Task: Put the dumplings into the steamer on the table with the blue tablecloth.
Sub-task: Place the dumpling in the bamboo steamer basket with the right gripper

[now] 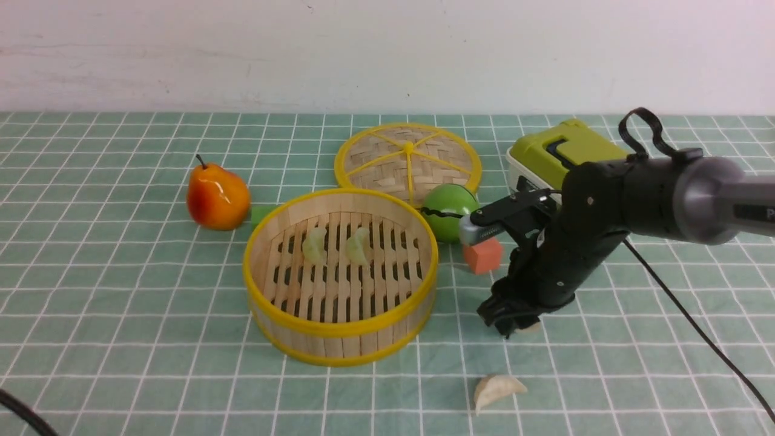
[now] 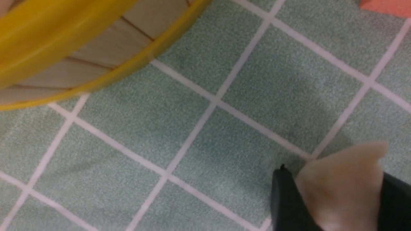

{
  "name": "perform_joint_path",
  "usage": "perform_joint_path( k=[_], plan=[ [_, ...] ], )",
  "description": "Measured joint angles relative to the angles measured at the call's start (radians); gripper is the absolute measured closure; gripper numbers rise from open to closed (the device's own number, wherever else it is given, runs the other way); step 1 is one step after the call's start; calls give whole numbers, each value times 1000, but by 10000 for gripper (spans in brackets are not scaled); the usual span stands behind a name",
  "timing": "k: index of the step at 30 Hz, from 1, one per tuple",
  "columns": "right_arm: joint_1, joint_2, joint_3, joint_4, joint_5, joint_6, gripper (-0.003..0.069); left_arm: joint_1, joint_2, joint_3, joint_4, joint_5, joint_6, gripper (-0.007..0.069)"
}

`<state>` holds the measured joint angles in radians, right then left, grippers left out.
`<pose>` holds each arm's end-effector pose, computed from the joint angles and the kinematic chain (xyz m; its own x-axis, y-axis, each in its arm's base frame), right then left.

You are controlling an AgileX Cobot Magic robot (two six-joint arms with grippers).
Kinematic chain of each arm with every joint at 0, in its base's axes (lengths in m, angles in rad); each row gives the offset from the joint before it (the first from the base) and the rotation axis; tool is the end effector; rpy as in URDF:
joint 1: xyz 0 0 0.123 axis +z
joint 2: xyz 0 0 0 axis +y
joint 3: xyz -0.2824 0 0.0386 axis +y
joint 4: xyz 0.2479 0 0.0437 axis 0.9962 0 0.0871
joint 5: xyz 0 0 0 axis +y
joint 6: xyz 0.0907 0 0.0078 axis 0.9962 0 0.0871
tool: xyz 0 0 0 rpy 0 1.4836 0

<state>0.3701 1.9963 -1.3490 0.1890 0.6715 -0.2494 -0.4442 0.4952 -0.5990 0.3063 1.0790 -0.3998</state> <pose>0.3752 0.1570 0.1646 -0.8321 -0.4300 -0.3503 -0.4825 0.8727 0.0750 0.0723 -0.0076 0.2933 -0.7318 0.0825 -0.6766 0.0795 0.9962 0.0355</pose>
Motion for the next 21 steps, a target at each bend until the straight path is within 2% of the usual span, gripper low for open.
perform_joint_path(
  k=[3, 7, 8, 11, 13, 17, 21],
  plan=[
    [1, -29, -61, 18, 129, 1, 372, 0, -91, 43, 52, -8, -101, 638],
    [19, -82, -176, 146, 215, 5, 372, 0, -181, 101, 90, -78, -167, 638],
    [39, -92, -221, 203, 214, 5, 372, 0, -215, 120, 104, -145, -189, 638],
    [101, -84, -288, 302, 172, -2, 372, 0, -262, 158, 115, -232, -205, 638],
    [188, -37, -317, 389, 51, -5, 372, 0, -291, 183, 112, -277, -209, 638],
    [272, 67, -319, 436, -123, -5, 372, 0, -303, 185, 110, -296, -209, 638],
    [298, 157, -318, 441, -218, -7, 372, 0, -304, 185, 110, -298, -209, 638]
  ],
)
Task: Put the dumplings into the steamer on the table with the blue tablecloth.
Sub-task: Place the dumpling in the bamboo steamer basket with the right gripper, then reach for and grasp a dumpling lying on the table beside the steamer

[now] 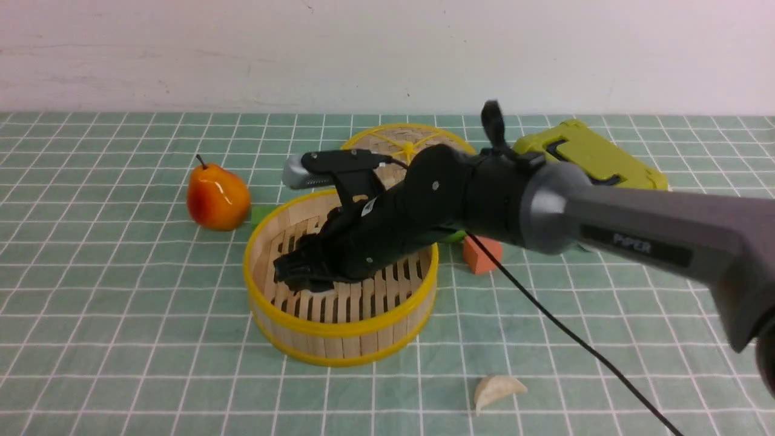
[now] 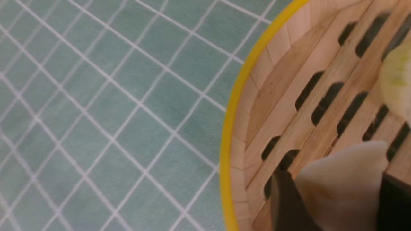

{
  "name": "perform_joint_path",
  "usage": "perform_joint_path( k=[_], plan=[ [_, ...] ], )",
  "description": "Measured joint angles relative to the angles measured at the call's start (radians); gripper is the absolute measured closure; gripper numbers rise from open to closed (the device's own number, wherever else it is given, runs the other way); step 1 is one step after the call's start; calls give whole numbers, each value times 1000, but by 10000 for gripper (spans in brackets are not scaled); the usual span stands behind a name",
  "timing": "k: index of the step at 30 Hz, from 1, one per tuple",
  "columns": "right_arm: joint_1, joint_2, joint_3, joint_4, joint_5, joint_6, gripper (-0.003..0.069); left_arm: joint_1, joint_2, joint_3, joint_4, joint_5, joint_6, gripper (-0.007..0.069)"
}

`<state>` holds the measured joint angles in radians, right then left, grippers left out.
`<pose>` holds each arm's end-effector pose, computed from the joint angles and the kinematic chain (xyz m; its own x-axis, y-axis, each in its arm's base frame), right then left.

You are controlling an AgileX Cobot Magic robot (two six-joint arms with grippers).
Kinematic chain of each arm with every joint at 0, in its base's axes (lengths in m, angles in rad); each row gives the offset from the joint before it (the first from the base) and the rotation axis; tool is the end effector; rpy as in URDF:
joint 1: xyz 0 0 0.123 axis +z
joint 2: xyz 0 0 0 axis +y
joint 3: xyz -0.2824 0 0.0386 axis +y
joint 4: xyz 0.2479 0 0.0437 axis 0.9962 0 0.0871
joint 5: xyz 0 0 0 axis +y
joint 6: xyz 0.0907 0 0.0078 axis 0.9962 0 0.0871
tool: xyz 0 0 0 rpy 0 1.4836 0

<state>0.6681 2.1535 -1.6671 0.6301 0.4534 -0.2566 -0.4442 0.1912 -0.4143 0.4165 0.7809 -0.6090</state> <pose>0.3701 0.3220 0.1988 -0.7568 -0.2058 -0.6204 -0.5302 0.7484 0.3985 0.0487 0.0056 0.2759 -0.4093 -0.1236 -0.9040 0.0577 0.9853 -0.1608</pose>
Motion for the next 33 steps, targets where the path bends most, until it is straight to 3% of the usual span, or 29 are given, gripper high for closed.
perform_joint_path(
  k=[6, 14, 20, 28, 33],
  plan=[
    [0, 35, 0, -2, -22, 0, 346, 0, 0, 0, 0, 0, 0, 638],
    [-30, -5, 0, -5, -9, 0, 175, 0, 0, 0, 0, 0, -2, 638],
    [-113, -172, 1, -46, 157, -17, 181, 0, 0, 0, 0, -1, -2, 638],
    [-226, -394, 76, -346, 595, 112, 237, 0, 0, 0, -1, -2, -2, 638],
    [-208, -385, 298, -413, 504, 97, 240, 0, 0, 0, -1, -3, -2, 638]
  ],
)
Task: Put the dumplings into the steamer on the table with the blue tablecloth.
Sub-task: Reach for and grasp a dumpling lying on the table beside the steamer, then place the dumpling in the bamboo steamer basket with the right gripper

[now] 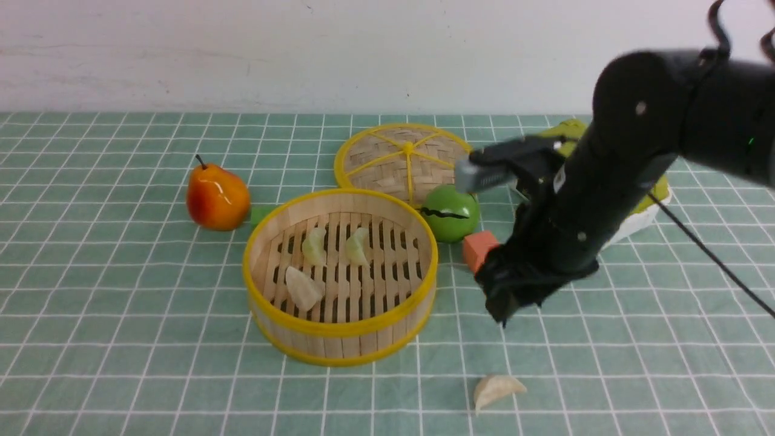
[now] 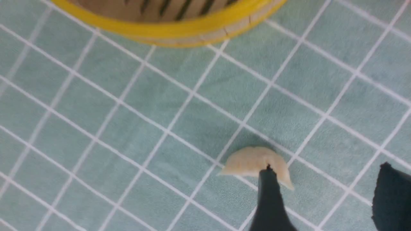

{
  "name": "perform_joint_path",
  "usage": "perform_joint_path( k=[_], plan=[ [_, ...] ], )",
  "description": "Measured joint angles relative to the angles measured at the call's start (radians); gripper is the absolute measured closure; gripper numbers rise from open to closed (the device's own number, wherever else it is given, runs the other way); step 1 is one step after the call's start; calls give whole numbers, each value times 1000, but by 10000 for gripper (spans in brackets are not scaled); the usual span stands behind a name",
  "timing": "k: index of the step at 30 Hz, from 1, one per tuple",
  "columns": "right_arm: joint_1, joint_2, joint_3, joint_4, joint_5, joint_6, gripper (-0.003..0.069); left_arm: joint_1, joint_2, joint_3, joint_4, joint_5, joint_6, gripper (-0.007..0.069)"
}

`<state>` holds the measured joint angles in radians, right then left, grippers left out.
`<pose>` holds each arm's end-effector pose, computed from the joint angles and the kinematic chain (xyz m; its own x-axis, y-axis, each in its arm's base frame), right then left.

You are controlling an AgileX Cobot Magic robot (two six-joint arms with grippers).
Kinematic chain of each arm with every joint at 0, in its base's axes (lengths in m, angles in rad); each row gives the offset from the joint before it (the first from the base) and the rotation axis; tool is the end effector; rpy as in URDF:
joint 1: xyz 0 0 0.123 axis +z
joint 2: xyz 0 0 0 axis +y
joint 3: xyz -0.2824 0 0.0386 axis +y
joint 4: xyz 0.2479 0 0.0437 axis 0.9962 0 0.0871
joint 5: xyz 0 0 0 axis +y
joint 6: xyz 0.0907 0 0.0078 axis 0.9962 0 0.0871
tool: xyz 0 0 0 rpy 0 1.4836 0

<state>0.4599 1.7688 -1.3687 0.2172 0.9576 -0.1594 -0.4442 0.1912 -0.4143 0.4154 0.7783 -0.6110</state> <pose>0.3209 0.1769 0.2506 -0.8364 -0.4506 -0.3119 -0.5133 0.8437 0.1575 0.0487 0.0054 0.2760 -0.4079 -0.1265 -0.9042 0.0585 0.9847 -0.1642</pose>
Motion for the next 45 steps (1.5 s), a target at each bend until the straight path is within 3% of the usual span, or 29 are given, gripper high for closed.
perform_joint_path(
  k=[3, 4, 5, 10, 18, 22, 31, 36, 45],
  plan=[
    [15, 5, 95, -5, -91, -212, 240, 0, 0, 0, -1, 0, 0, 638],
    [16, 5, 98, -5, -95, -212, 240, 0, 0, 0, -1, 0, 0, 638],
    [19, 5, 118, 5, -125, -331, 240, 0, 0, 0, -1, 0, 0, 638],
    [21, 25, 127, 103, -167, -623, 251, 0, 0, 0, -1, 0, 0, 638],
    [22, 170, 127, 137, -132, -883, 360, 0, 0, 0, -1, 0, 0, 638],
    [22, 177, 115, 138, -130, -870, 461, 0, 0, 0, -1, -1, 0, 638],
    [22, 100, -58, 178, 47, -514, 465, 0, 0, 0, -1, -1, 0, 635],
    [29, 116, -178, 493, -148, -409, 465, 0, 0, 8, -2, -17, 0, 636],
    [50, 327, -191, 613, -383, -390, 463, 0, 0, 8, -2, -19, 0, 632]
  ],
)
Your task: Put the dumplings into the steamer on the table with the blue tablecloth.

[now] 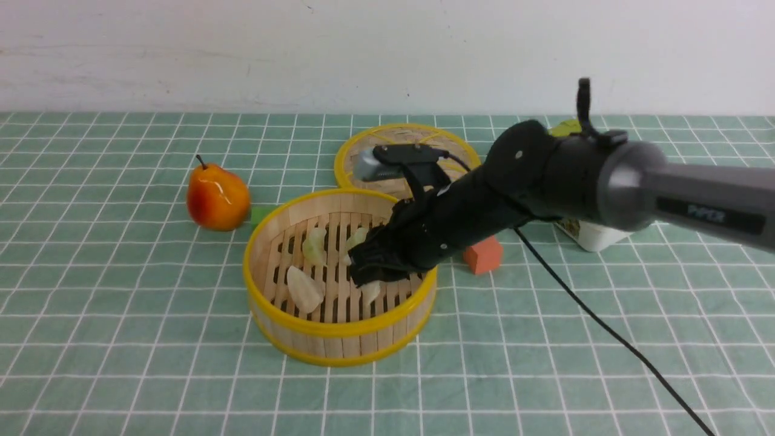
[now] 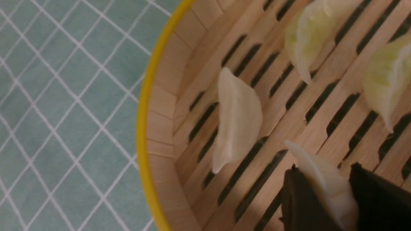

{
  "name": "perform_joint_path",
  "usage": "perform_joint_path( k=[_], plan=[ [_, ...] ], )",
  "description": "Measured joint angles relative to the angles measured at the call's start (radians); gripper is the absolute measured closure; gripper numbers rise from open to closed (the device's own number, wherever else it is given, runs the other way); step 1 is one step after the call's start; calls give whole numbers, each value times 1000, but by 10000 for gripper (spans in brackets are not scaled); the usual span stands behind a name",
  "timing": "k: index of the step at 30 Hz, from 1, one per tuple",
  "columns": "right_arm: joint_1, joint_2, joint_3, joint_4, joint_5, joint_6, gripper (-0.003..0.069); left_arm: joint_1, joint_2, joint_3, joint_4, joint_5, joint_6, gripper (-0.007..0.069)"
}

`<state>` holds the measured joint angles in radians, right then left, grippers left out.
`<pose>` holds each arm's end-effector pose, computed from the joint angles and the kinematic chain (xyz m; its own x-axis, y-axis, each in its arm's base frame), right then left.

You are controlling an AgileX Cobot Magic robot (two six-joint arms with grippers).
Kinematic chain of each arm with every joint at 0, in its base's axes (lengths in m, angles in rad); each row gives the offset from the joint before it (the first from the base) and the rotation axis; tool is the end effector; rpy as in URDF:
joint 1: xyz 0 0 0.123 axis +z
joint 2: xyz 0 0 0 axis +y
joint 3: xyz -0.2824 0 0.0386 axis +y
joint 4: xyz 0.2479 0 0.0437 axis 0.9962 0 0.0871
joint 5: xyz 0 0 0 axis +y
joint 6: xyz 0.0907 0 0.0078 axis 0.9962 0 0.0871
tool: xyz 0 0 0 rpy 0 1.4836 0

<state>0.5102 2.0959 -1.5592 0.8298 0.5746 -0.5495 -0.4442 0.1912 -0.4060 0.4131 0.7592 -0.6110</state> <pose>0.3875 0.2588 0.1955 -0.7794 -0.2349 -0.5809 -0.5358 0.7305 0.4235 0.0497 0.0043 0.2748 -0.4014 -0.1267 -0.9071 0.0678 0.9836 -0.1674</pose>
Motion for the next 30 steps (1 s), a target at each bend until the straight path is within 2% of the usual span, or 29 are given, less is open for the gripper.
perform_joint_path(
  k=[4, 5, 7, 8, 11, 13, 16, 19, 21, 22, 23, 24, 26, 28, 30],
  plan=[
    [0, 35, 0, 32, -29, 2, 391, 0, 0, 0, 0, 0, 0, 631],
    [0, 35, 0, 43, -43, 2, 335, 0, 0, 0, 0, 0, 0, 631],
    [0, 35, 0, 50, -53, 2, 293, 0, 0, 0, 0, 0, 0, 631],
    [0, 30, 0, 52, -65, 2, 242, 0, 0, 0, 0, 0, 0, 631],
    [-11, 8, 0, 44, -60, 3, 207, 0, 0, 0, 0, 0, 0, 631],
    [-33, -35, 0, 36, -26, 4, 213, 0, 0, 0, 0, 0, 0, 631],
    [-94, -165, 0, -3, 78, 12, 295, 0, 0, 0, 0, 0, 0, 631],
    [-180, -361, 0, -118, 228, 47, 466, 0, 0, 0, 0, 0, 0, 631],
    [-230, -492, 0, -240, 341, 88, 597, 0, 0, 0, 0, 0, 0, 631],
    [-243, -530, 1, -281, 376, 108, 626, 0, 0, 0, 0, 0, 0, 631],
    [-254, -567, 6, -322, 409, 130, 641, 0, 0, 0, 0, 0, 0, 631],
    [-274, -670, 45, -430, 473, 201, 671, 0, 0, 0, 0, 0, 0, 631],
    [-287, -777, 131, -532, 495, 279, 674, 0, 0, 0, 0, 0, 0, 631],
    [-291, -902, 249, -637, 470, 357, 673, 0, 0, 0, 0, 0, 0, 631],
    [-291, -1084, 417, -719, 373, 428, 669, 0, 0, 0, 0, 0, 0, 631]
  ],
)
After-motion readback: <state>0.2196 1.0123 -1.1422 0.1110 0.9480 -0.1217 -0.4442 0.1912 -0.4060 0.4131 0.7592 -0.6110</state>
